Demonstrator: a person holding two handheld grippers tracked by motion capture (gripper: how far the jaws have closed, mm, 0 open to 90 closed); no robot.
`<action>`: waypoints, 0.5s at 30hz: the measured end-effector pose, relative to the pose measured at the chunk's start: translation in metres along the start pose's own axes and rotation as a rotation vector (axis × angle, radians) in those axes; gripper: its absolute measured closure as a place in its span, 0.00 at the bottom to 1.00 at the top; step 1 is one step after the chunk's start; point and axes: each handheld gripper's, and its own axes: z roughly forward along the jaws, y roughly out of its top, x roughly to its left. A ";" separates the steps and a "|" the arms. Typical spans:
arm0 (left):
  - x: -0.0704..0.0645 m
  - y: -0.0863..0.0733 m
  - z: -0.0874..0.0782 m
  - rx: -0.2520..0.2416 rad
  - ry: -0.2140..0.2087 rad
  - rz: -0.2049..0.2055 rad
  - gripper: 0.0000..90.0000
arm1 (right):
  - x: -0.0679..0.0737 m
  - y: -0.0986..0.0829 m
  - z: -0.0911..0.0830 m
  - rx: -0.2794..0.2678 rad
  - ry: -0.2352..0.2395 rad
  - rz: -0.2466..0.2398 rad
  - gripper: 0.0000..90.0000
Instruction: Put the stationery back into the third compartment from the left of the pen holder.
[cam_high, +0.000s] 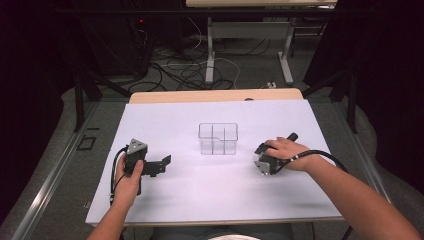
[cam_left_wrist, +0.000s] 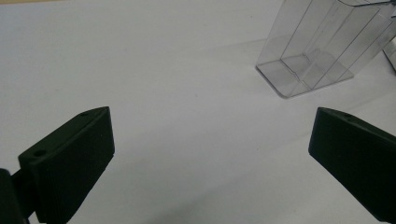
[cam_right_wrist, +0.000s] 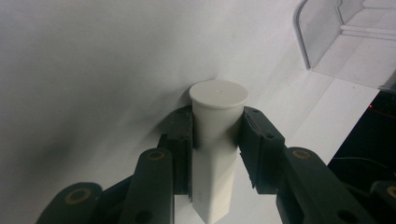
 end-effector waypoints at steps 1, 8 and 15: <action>0.000 0.000 0.000 0.000 0.000 -0.001 0.00 | 0.000 0.000 0.000 0.000 0.000 0.001 0.74; 0.000 0.000 0.000 -0.001 0.003 0.000 0.00 | 0.001 0.001 -0.002 0.031 -0.020 0.024 0.74; 0.000 0.000 0.000 0.000 0.004 0.000 0.00 | 0.000 0.000 -0.004 0.003 -0.033 0.068 0.74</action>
